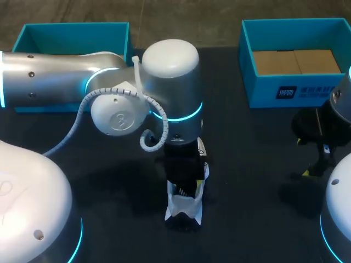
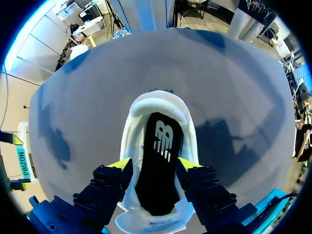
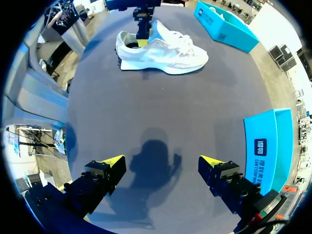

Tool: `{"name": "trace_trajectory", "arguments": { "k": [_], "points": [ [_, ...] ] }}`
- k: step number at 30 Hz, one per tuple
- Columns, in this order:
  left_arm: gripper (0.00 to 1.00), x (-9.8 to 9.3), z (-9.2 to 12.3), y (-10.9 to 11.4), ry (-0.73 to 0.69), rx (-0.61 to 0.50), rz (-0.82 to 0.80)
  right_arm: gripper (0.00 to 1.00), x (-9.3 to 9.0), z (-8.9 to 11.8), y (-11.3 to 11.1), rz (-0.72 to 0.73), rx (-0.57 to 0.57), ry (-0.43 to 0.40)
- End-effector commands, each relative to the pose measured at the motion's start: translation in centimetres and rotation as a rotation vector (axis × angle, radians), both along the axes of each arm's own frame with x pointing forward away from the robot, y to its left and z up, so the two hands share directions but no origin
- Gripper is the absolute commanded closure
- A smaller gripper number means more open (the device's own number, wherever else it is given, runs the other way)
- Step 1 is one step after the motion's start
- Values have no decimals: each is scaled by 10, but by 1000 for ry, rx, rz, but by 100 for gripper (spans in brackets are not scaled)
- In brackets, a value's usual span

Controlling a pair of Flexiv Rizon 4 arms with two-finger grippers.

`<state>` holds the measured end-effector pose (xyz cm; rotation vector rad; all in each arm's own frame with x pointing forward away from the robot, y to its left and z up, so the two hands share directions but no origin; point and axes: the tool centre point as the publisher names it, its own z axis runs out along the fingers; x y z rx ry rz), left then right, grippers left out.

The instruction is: Take the shoe out of the shoebox, open the shoe tongue, remove and reinsert the insole, then place the shoe into the shoebox

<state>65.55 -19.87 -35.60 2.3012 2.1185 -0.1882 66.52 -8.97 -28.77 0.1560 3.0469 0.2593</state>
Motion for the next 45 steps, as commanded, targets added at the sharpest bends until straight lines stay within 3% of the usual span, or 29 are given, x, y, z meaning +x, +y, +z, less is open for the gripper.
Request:
{"name": "trace_trajectory", "arguments": {
  "k": [1, 8, 9, 10, 11, 18, 28, 38, 45],
  "points": [
    [42, 4, -2, 8, 2, 1, 16, 0, -2, 0, -1, 1, 1, -4],
    [39, 17, -3, 13, -8, 10, 46, 0, -2, 0, -1, 1, 1, -4],
    [28, 19, -1, 14, -11, 9, 50, 0, -2, 0, -1, 1, 1, -4],
    [5, 21, 0, 15, -11, 3, 56, 0, -2, 0, -1, 1, 1, -4],
    [0, 22, 2, 17, -4, -5, 58, 0, -2, 0, -1, 1, 1, -4],
    [0, 27, 6, 20, -1, -16, 54, 0, -2, 0, -1, 1, 1, -4],
    [0, 45, 21, 9, 6, -39, 11, 0, -2, 0, -1, 1, 1, -4],
    [0, 35, 32, -3, 16, -51, -84, 0, -2, 0, -1, 1, 1, -4],
    [0, 28, 50, 3, 21, -51, -158, 0, -2, 0, -1, 1, 1, -4]
  ]
}}
